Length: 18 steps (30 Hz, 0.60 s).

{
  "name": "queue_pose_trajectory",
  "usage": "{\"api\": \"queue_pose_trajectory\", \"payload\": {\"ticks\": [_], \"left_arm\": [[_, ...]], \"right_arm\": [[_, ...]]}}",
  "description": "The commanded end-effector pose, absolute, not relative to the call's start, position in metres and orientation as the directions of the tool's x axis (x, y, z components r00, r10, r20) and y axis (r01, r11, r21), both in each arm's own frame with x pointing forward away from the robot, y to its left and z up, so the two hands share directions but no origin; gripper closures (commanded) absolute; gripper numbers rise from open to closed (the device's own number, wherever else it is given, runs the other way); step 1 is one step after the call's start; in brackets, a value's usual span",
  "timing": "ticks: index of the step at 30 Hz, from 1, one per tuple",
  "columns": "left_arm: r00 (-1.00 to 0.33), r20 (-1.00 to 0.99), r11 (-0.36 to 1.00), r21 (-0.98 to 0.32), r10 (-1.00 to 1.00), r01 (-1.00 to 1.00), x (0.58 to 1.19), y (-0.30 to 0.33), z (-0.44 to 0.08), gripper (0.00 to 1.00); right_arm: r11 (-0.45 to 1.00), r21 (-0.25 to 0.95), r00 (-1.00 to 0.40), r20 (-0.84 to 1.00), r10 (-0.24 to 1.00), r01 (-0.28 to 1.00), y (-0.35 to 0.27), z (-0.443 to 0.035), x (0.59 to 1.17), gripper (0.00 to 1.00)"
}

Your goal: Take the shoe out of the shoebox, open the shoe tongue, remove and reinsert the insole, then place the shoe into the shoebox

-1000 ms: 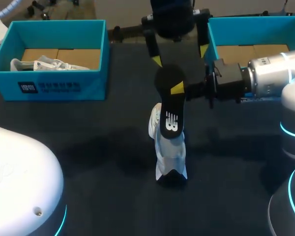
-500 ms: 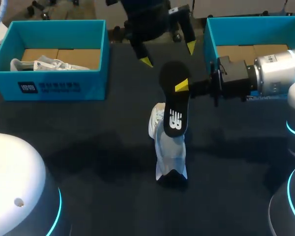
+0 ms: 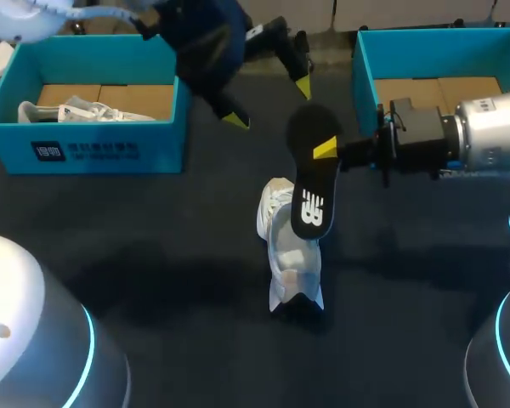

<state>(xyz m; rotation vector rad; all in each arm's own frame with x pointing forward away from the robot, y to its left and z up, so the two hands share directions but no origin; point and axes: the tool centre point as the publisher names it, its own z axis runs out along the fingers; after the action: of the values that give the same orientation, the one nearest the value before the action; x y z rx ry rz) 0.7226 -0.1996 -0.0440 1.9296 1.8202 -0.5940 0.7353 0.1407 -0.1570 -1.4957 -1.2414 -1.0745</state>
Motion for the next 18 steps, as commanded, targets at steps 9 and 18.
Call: {"api": "queue_pose_trajectory", "payload": {"ticks": [9,18], "left_arm": [[0.079,-0.923,-0.137,0.028,0.376,0.990,0.715,-0.175,-0.064,0.00],[0.053,-0.971,-0.121,0.025,0.233,0.992,0.720,-0.156,-0.071,0.00]], "right_arm": [[-0.133,-0.084,0.112,0.968,0.223,0.988,0.137,-0.152,0.737,1.00],[-0.131,-0.088,0.117,0.966,0.232,0.987,0.137,-0.149,0.741,1.00]]}}
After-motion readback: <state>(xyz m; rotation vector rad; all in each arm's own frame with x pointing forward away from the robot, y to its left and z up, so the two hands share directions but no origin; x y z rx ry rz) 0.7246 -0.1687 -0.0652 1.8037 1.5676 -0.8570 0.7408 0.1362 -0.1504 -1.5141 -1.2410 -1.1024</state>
